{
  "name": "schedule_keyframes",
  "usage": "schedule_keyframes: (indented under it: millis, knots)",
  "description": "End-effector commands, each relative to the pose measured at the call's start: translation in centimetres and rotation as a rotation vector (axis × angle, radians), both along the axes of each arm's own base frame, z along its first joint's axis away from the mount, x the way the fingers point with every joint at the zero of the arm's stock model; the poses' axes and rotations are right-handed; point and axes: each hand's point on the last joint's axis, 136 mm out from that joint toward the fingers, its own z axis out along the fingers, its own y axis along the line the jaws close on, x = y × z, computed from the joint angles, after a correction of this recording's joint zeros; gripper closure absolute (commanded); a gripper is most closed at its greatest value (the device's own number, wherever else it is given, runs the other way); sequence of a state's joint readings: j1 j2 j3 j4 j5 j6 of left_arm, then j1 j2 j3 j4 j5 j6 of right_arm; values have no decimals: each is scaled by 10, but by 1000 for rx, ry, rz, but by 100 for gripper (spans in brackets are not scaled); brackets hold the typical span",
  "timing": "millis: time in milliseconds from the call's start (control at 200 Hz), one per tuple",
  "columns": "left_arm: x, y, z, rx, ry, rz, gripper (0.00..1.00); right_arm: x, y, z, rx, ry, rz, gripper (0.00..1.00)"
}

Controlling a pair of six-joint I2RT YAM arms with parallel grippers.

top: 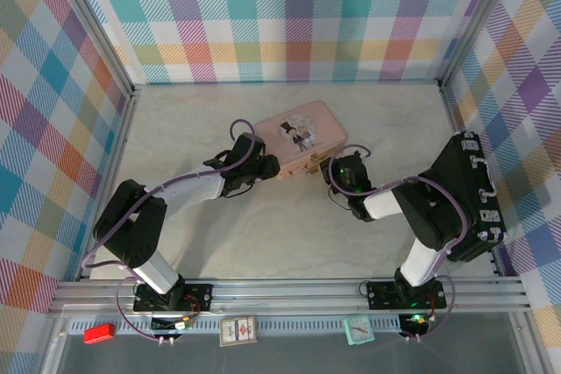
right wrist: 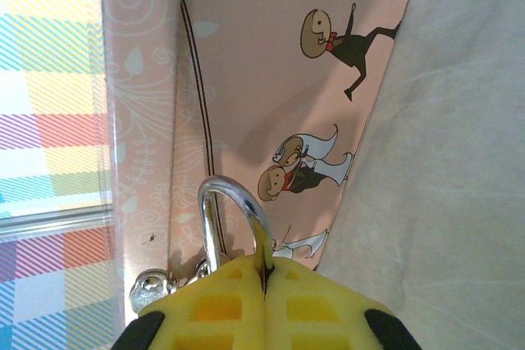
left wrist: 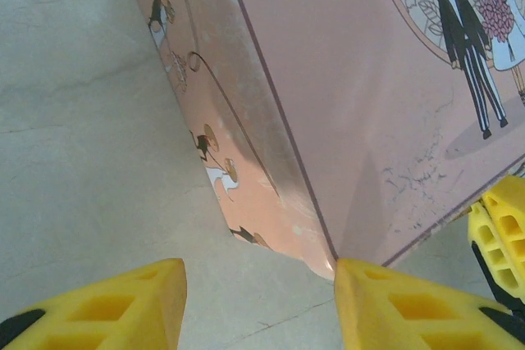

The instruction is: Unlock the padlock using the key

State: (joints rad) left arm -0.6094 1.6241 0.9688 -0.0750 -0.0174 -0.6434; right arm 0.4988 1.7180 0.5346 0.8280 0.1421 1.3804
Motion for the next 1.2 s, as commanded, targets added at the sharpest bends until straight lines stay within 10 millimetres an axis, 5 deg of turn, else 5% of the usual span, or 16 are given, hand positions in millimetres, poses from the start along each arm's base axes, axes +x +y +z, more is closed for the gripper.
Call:
schedule_keyframes:
  millis: [0, 435, 660, 880, 1195]
  knots:
    - [3, -7, -1, -1, 8, -8, 50, -2, -11, 4, -9, -2, -28, 100]
    - [2, -6, -4, 3, 13, -9, 50, -6, -15, 3, -48, 3, -13, 100]
    - [-13, 4, 17, -4, -96, -61, 49, -23, -23, 9, -195, 12, 65, 100]
    - [-38, 34, 31, 48, -199, -82, 47, -46, -32, 28, -353, -29, 171, 100]
    - [-68, 59, 52, 114, -271, -140, 46, -73, -26, 84, -488, -176, 374, 100]
